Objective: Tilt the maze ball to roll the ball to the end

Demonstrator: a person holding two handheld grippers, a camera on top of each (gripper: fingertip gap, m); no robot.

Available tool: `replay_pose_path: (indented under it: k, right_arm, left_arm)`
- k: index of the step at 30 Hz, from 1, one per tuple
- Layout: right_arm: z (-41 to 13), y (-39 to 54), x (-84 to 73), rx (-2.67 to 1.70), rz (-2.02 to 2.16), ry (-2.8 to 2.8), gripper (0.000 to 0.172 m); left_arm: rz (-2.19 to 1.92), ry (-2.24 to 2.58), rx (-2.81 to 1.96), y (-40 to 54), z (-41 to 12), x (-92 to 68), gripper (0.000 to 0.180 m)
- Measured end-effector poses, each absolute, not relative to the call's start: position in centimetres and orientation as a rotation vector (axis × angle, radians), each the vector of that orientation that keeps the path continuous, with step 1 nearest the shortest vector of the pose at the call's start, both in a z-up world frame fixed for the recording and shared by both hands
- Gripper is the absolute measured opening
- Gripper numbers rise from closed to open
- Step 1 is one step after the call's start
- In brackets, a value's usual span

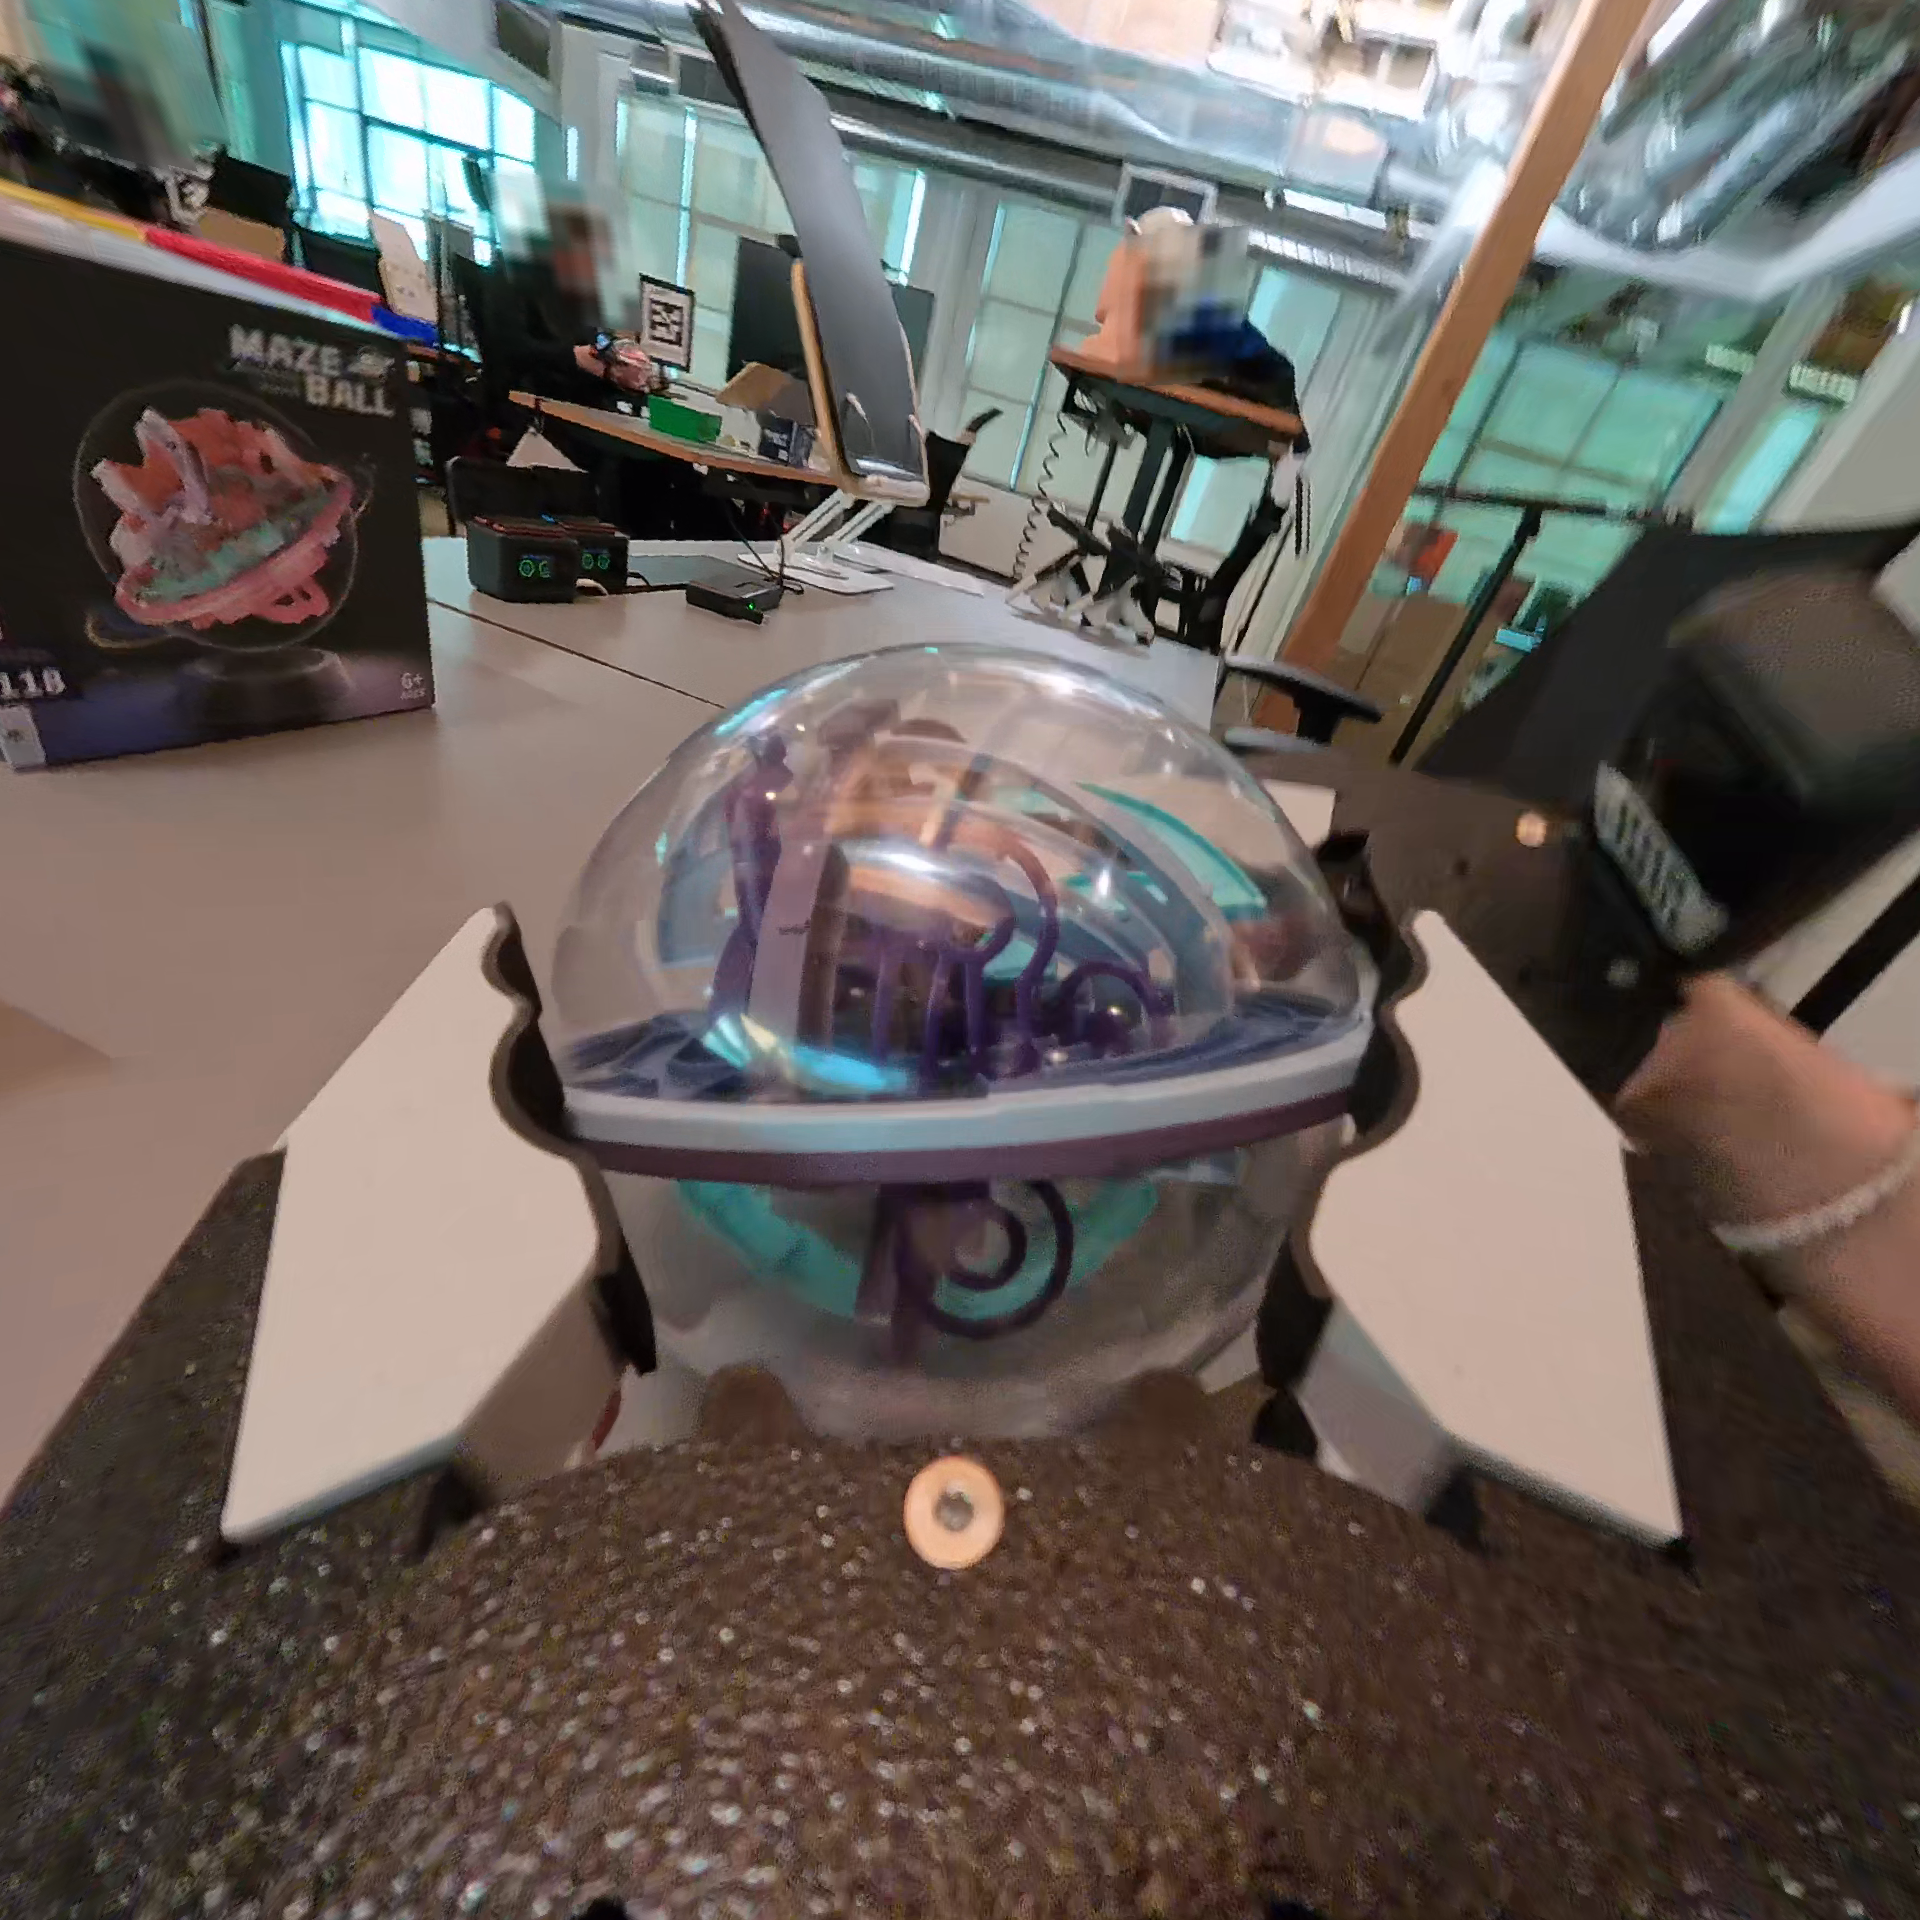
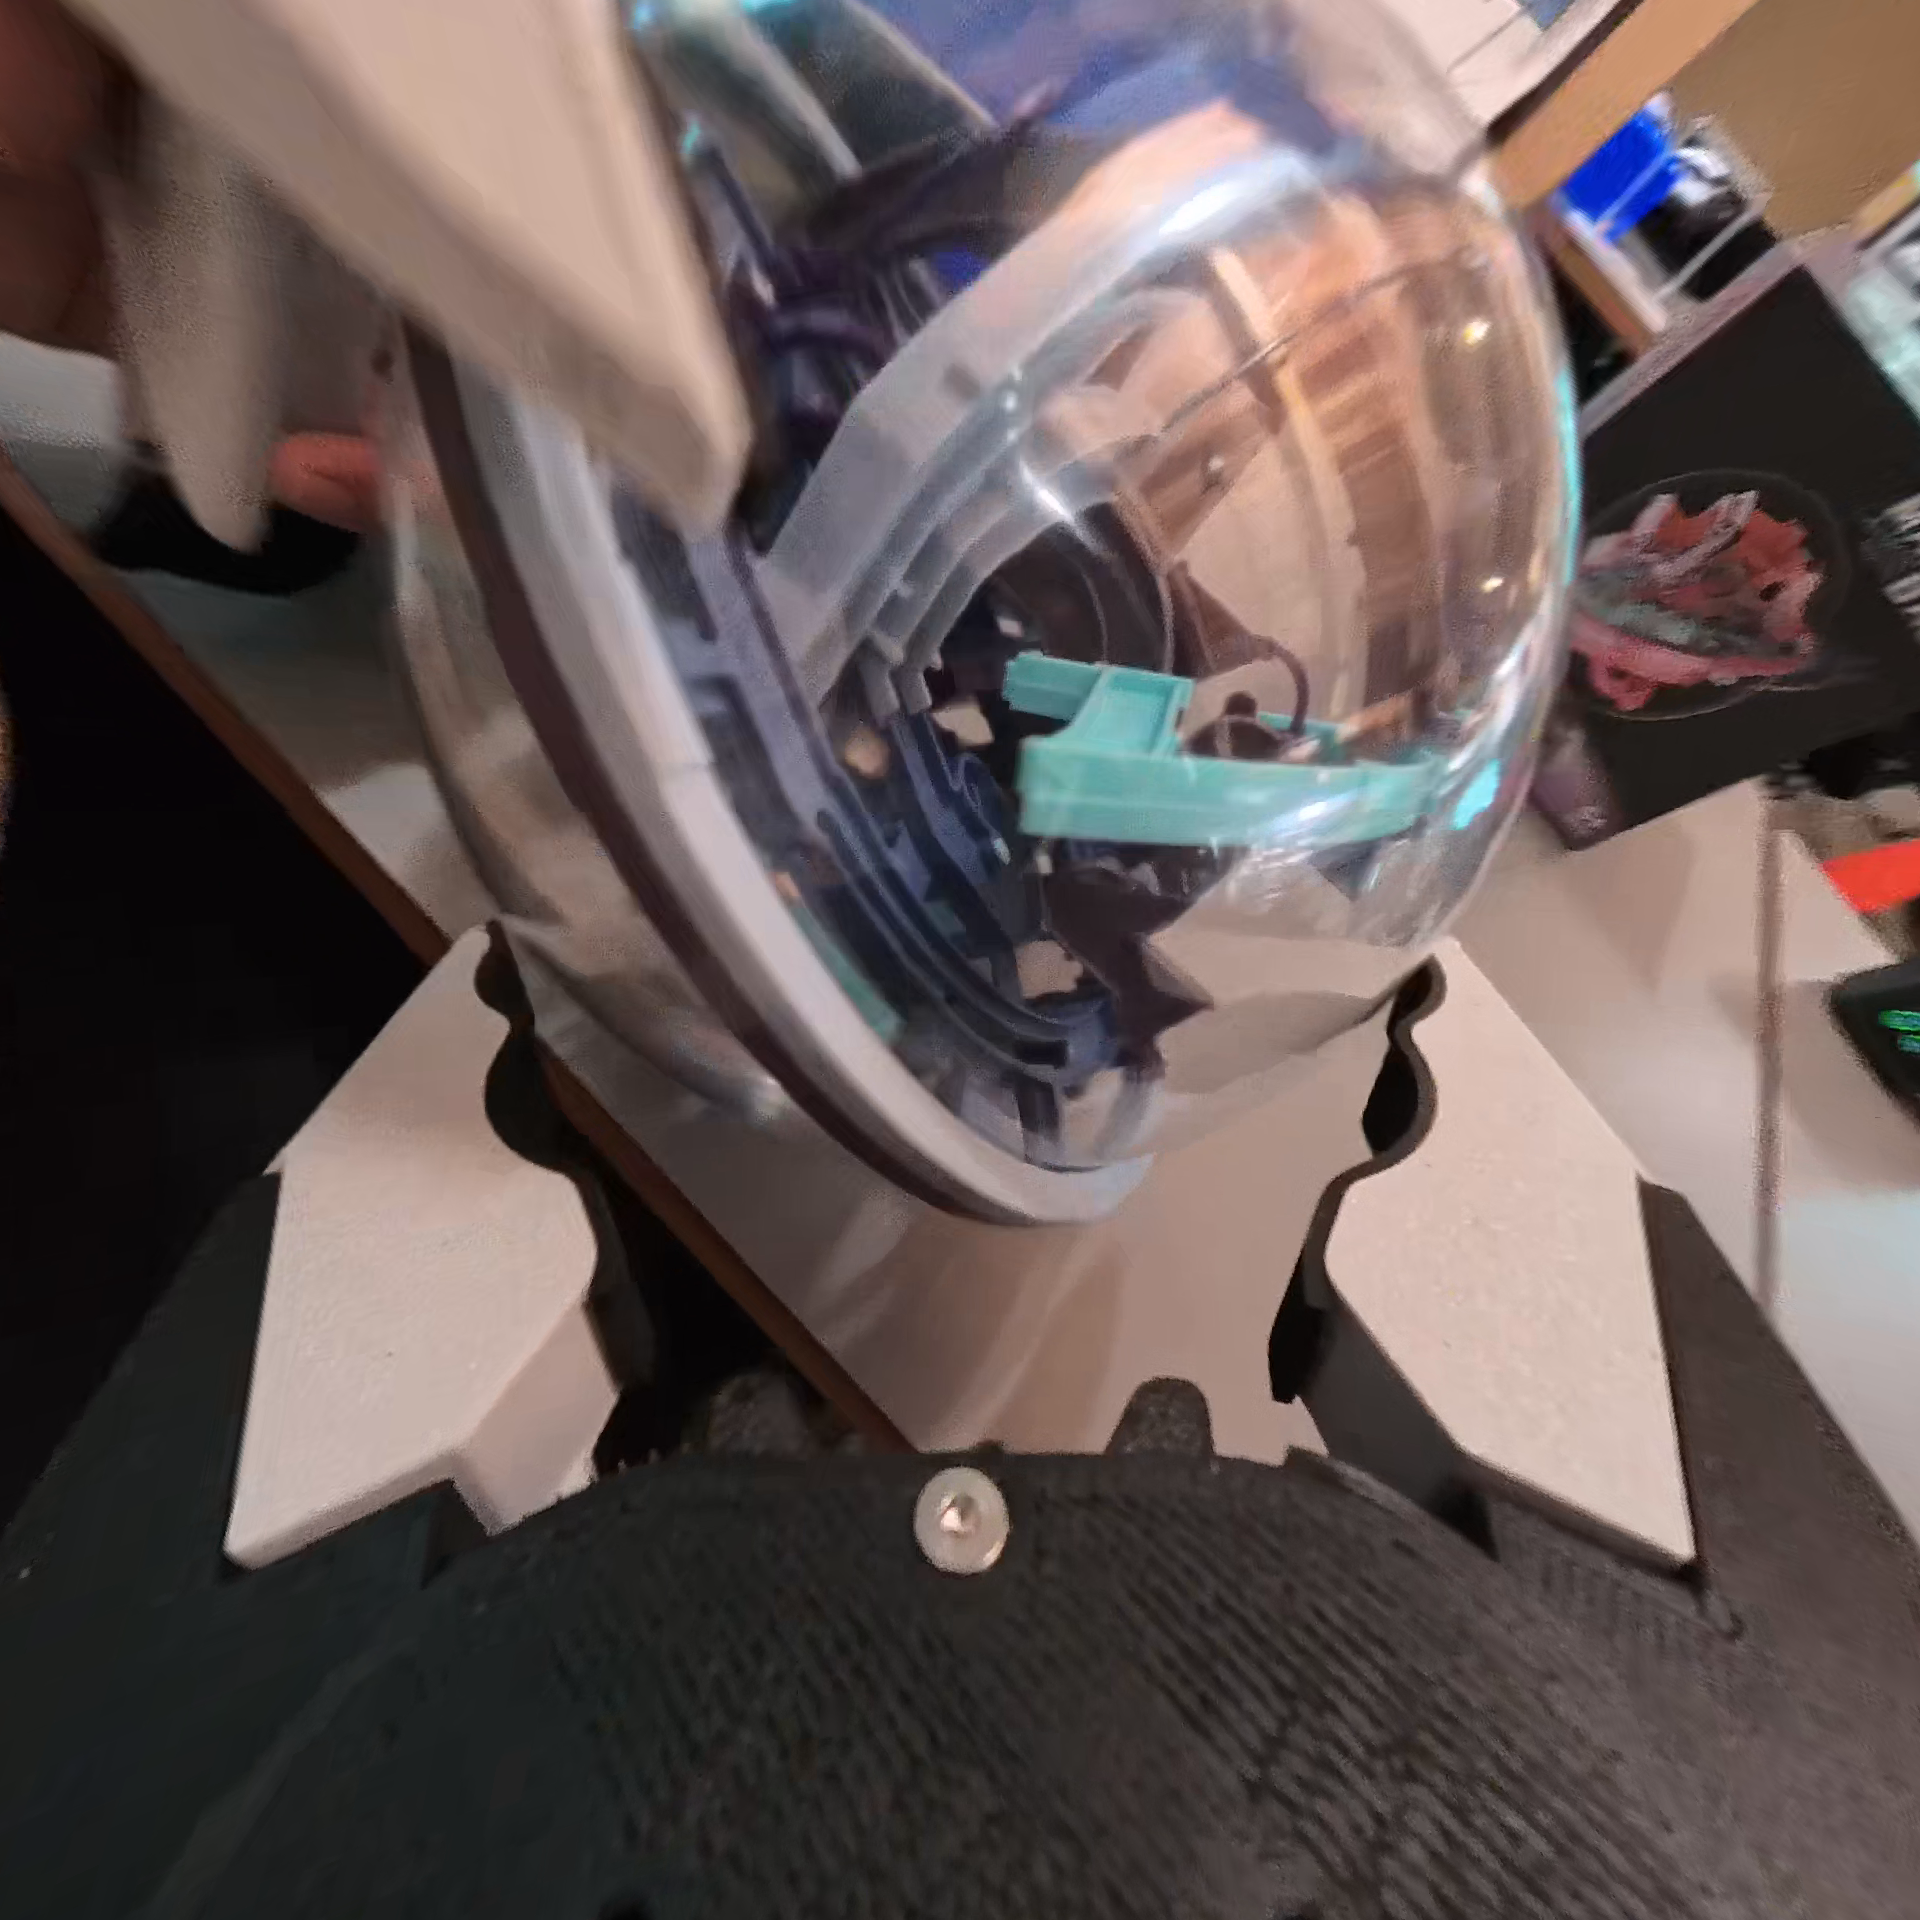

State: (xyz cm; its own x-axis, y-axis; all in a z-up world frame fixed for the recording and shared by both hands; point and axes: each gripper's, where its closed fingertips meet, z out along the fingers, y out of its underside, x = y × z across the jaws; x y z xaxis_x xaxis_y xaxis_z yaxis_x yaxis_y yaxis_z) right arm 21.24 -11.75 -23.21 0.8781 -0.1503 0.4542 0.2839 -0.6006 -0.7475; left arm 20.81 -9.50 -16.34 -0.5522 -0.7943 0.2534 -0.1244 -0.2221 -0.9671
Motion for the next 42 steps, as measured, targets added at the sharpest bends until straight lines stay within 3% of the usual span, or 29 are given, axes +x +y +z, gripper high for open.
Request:
replay_pose_path:
  k: [3, 7, 13, 17, 23, 28, 31, 42]
  right_arm:
    - [-22.2, -12.4, 19.9, -2.137, -0.347, -0.08, 0.157]
    - [-21.9, -13.7, 20.8, -2.217, -0.289, -0.118, 0.141]
    - [-22.3, -14.8, 21.2, -2.299, -0.148, -0.148, 0.148]
    - [-21.2, -15.2, 21.9, -2.254, 0.018, -0.136, 0.129]
    - [-18.5, -14.2, 22.6, -2.135, 0.108, -0.184, 0.129]
    - [-19.7, -12.9, 22.2, -2.168, 0.112, -0.192, 0.146]
    - [-19.7, -12.3, 21.8, -2.1, 0.056, -0.206, 0.145]
    - [-19.7, -12.0, 21.4, -2.035, -0.157, -0.221, 0.145]
  left_arm:
    - [-1.773, 1.633, -1.007, -9.9, -16.6, 20.8, 0.15]
    - [-1.773, 1.738, -0.961, -10.4, -16.7, 21.4, 0.149]
    - [-1.75, 1.906, -0.883, -10.8, -17.2, 22.0, 0.149]
    - [-1.751, 1.949, -0.82, -11.3, -17.2, 22.1, 0.149]
    - [-1.707, 1.984, -0.742, -11.8, -17.4, 22.2, 0.149]
    - [-1.711, 1.997, -0.704, -12.1, -17.2, 22.4, 0.149]
    - [-1.699, 1.98, -0.719, -11.9, -17.3, 22.5, 0.158]
    - [-1.706, 1.724, -0.736, -11.1, -16.2, 22.1, 0.157]
